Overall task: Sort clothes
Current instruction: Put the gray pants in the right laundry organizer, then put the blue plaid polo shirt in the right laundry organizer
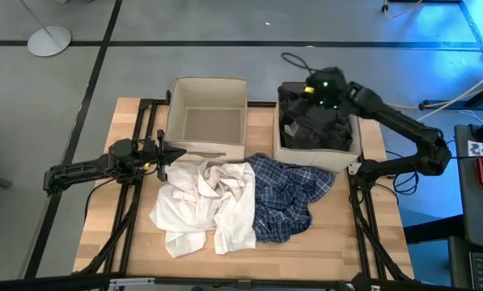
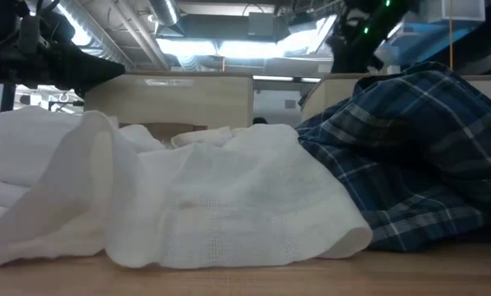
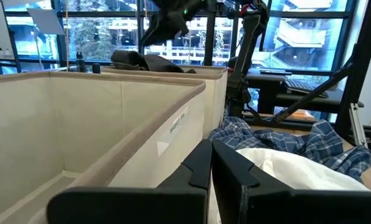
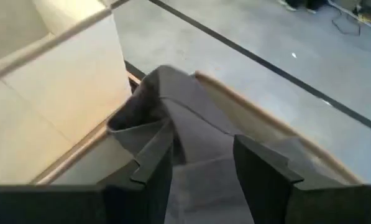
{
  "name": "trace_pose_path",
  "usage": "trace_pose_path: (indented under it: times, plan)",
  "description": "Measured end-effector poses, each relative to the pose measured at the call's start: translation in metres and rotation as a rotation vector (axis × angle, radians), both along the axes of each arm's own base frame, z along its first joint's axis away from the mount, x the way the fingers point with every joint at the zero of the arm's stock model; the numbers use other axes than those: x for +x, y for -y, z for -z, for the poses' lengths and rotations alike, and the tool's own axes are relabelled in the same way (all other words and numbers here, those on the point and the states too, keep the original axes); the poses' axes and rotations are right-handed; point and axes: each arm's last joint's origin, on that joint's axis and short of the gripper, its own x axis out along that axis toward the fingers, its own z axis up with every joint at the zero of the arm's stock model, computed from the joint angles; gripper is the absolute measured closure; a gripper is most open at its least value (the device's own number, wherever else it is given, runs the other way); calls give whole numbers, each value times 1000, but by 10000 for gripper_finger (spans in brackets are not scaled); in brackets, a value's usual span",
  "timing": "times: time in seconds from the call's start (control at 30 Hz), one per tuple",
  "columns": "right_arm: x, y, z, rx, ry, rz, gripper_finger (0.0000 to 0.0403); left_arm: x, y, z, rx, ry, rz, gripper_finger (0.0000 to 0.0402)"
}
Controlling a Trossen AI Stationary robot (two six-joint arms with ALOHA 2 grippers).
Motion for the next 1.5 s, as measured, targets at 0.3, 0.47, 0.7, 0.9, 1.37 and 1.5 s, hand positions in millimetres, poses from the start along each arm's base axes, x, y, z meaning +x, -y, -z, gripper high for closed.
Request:
trace_pose_path:
  times: [0.3, 0.47, 0.7, 0.9, 1.37, 1.5]
  plan:
    - [-5, -1, 84, 52, -108, 64, 233, 0, 0, 0, 28, -5, -2, 398]
    - [-14, -8, 121, 105, -172, 72, 233, 0, 0, 0, 29, -5, -2, 398]
    - [-17, -11, 148, 143, -191, 92, 233, 0, 0, 0, 25, -4, -2, 398]
    - [-15, -9, 154, 152, -205, 92, 233, 0, 0, 0, 22, -4, -2, 398]
    - [1, -10, 33, 113, -198, 53, 233, 0, 0, 0, 29, -5, -2, 398]
    - [14, -26, -8, 40, -94, -20, 233, 0, 0, 0, 29, -5, -2, 398]
